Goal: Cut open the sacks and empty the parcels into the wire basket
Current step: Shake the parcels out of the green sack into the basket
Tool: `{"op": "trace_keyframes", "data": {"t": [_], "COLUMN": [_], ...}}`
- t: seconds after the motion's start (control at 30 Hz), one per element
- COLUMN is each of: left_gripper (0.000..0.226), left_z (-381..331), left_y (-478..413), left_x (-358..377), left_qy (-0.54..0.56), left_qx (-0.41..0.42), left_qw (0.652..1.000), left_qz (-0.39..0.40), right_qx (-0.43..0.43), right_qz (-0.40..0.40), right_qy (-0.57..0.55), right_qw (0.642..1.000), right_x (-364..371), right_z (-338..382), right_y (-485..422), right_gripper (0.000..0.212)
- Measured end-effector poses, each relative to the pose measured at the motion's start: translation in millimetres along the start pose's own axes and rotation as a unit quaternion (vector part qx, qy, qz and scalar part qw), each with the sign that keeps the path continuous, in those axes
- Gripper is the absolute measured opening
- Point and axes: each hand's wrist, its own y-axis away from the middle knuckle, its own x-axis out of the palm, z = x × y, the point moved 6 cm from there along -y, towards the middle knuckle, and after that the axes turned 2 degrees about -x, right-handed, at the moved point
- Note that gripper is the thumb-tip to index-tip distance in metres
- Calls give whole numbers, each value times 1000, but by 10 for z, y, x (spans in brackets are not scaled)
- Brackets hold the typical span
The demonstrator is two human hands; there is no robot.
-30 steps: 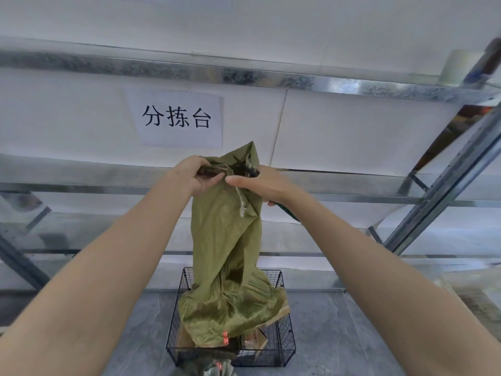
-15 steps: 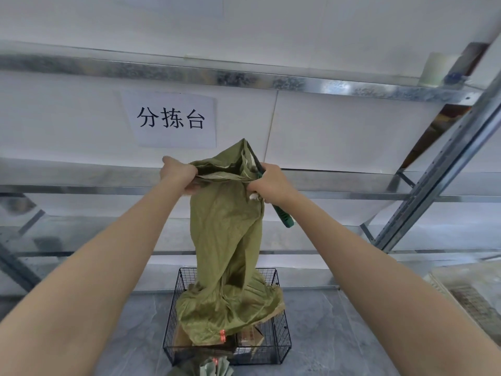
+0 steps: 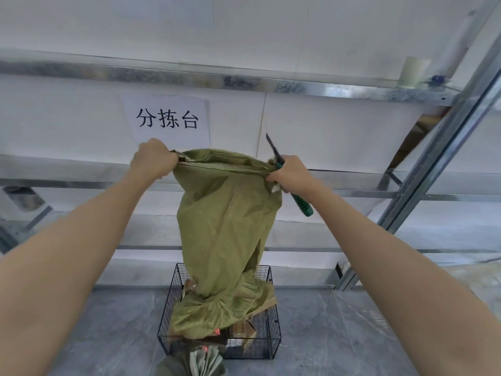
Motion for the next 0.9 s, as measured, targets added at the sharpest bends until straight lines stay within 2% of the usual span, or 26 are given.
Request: {"op": "trace_keyframes", "data": {"t": [0.1, 0.23, 0.33, 0.4, 0.5, 0.6, 0.67, 0.73, 0.83, 0.9], "left_gripper": [24, 23, 43, 49, 29, 32, 41, 40, 22, 15], "left_z": [-6, -145, -206, -290, -453, -475, -430, -345, -155, -43], "left_y": [85, 327, 571, 735, 941, 949, 889, 805, 659, 562], "left_x": [-114, -234, -261, -281, -400, -490, -476, -468, -453, -428], "left_qy": [176, 249, 350, 424, 453, 426, 410, 418, 430, 428], "left_qx": [-43, -56, -85, -96, -62, -17, -23, -56, -105, -127], "left_qw": [983, 966, 929, 887, 845, 849, 861, 867, 869, 874], "left_qz": [36, 52, 79, 155, 276, 313, 301, 264, 222, 191], "right_qx": [-11, 9, 12, 15, 41, 72, 83, 92, 103, 105], "right_qz": [-20, -38, -53, -63, -73, -47, -24, 15, 91, 109], "right_qy": [-10, -77, -114, -134, -156, -185, -207, -228, -281, -312], "right_qw": [1000, 996, 992, 989, 984, 979, 975, 969, 950, 938], "right_x": [-203, -406, -492, -513, -552, -533, -498, -449, -366, -341], "right_z": [20, 45, 81, 103, 60, -3, -3, 0, -1, -24], "right_y": [82, 189, 268, 316, 369, 368, 360, 362, 417, 429], "right_gripper": [14, 14, 16, 18, 22, 30, 35, 38, 24, 15]}}
